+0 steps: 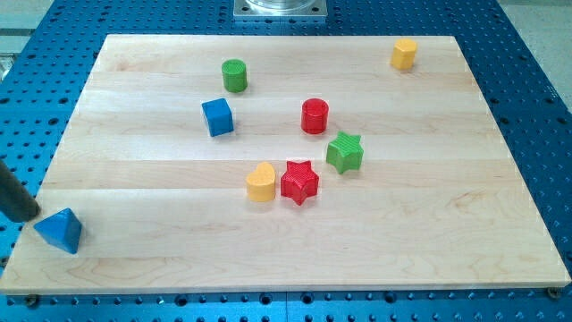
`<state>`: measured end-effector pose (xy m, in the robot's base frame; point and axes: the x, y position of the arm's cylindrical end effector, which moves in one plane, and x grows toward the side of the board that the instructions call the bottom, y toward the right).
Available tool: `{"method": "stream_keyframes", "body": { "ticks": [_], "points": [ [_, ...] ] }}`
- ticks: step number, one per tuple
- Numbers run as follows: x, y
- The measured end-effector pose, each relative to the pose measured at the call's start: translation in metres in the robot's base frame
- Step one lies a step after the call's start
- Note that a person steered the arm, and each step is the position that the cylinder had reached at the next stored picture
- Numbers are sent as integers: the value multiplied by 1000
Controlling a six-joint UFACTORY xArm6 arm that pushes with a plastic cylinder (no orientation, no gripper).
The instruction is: Move the triangle to the bottom left
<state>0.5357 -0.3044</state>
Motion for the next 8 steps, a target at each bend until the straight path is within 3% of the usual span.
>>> {"method": "stream_keyframes", "body": {
  "ticks": [2, 4, 8],
  "points": [
    [6, -1],
    [45, 0],
    [45, 15]
  ]
}}
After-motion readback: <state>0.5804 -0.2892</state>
